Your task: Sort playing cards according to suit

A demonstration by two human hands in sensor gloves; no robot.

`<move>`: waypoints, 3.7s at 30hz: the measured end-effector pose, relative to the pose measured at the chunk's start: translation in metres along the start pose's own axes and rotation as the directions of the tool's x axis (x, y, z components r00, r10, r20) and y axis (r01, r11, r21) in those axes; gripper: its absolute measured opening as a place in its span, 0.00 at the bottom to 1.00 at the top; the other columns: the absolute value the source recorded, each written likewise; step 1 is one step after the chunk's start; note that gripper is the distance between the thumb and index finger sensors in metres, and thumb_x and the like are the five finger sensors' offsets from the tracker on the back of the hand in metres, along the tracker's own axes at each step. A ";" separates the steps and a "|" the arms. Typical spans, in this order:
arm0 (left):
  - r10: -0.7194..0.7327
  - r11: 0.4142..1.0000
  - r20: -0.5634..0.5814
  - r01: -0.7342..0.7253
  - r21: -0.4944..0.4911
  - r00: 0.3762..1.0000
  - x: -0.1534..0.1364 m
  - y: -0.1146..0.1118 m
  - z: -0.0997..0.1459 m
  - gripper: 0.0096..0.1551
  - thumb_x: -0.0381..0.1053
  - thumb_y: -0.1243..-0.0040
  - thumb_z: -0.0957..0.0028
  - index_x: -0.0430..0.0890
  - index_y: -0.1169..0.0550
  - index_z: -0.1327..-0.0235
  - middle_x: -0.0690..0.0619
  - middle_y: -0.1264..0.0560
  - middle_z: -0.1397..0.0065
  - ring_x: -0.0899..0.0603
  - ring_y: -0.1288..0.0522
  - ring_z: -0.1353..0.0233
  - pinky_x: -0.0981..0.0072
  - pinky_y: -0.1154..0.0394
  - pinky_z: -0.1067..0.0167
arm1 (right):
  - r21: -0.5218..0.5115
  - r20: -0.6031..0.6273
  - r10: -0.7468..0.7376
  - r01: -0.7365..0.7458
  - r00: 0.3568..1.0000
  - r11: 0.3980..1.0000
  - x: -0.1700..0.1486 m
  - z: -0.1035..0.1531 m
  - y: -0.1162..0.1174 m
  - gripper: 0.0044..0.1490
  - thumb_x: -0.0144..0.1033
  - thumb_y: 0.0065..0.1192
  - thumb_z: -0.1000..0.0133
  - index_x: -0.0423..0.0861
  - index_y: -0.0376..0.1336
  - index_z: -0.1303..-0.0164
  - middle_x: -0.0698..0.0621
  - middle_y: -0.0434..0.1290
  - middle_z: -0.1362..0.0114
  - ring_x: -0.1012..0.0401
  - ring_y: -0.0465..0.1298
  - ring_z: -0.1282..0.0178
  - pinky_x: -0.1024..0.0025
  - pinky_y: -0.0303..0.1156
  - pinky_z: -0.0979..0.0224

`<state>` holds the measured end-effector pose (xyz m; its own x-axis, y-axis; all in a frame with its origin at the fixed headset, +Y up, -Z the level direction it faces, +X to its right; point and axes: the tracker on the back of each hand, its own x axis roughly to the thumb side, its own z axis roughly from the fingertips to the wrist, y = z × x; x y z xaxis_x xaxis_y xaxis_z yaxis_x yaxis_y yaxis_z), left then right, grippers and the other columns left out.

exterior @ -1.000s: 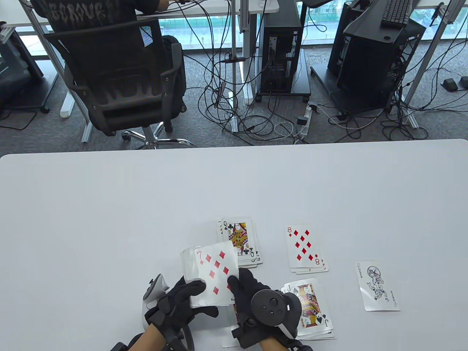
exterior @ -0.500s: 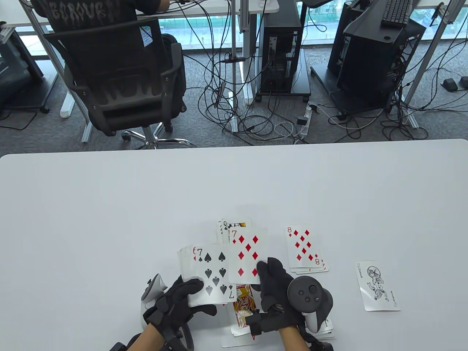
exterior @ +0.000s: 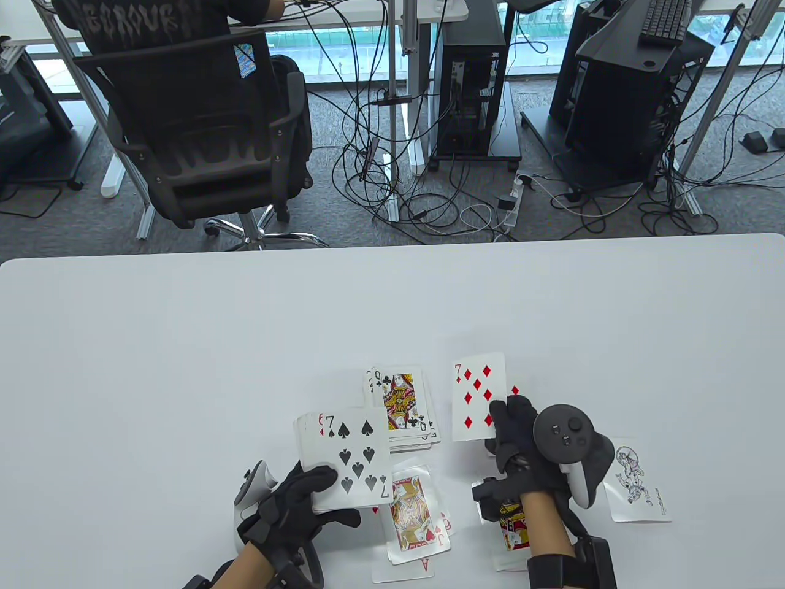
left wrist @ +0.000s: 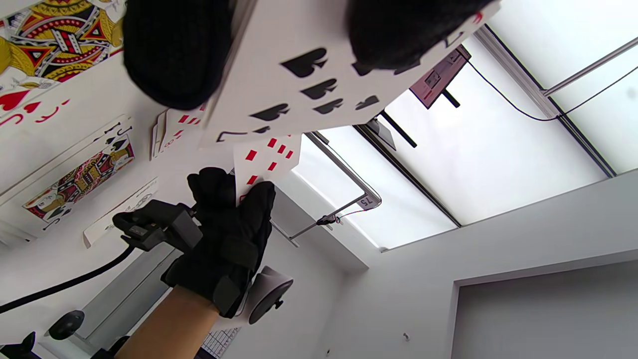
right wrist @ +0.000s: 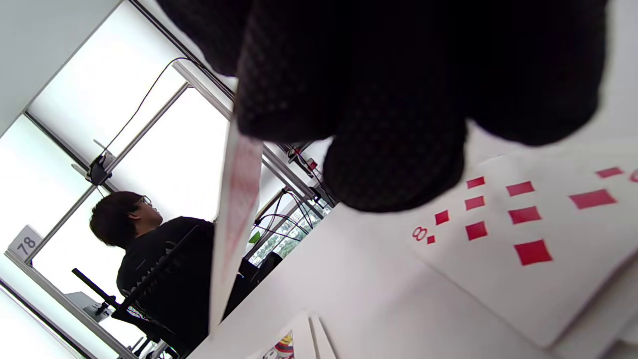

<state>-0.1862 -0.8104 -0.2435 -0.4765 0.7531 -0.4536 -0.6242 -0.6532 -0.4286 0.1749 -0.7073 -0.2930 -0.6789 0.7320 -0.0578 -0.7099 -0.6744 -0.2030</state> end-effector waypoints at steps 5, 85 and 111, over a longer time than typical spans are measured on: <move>0.008 1.000 0.009 -0.008 0.010 1.000 0.002 0.002 0.001 0.29 0.55 0.45 0.36 0.60 0.42 0.25 0.57 0.36 0.20 0.42 0.29 0.24 0.54 0.20 0.43 | 0.041 -0.023 0.176 -0.175 0.984 0.984 -0.004 -0.023 -0.007 0.26 0.32 0.54 0.42 0.24 0.65 0.49 0.47 0.80 0.67 0.52 0.83 0.67 0.52 0.80 0.58; -0.037 0.998 -0.019 0.036 -0.054 0.999 -0.004 0.000 -0.007 0.29 0.55 0.45 0.36 0.60 0.41 0.25 0.57 0.37 0.19 0.41 0.30 0.23 0.53 0.21 0.43 | 0.100 0.446 -0.112 0.075 0.888 0.992 0.068 0.093 0.098 0.25 0.32 0.53 0.43 0.26 0.62 0.48 0.50 0.78 0.64 0.54 0.83 0.63 0.55 0.81 0.56; 0.005 1.000 0.011 -0.005 -0.008 1.000 0.001 0.003 -0.003 0.29 0.56 0.45 0.35 0.60 0.42 0.25 0.58 0.36 0.20 0.42 0.29 0.23 0.54 0.20 0.43 | 0.410 0.162 0.166 -0.219 0.973 0.885 0.009 0.049 -0.024 0.25 0.28 0.54 0.42 0.21 0.64 0.49 0.46 0.79 0.68 0.52 0.83 0.69 0.52 0.80 0.61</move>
<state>-0.1869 -0.8124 -0.2476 -0.4863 0.7508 -0.4469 -0.6168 -0.6573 -0.4330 0.1767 -0.6892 -0.2410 -0.8085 0.5845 0.0686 -0.5566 -0.7973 0.2337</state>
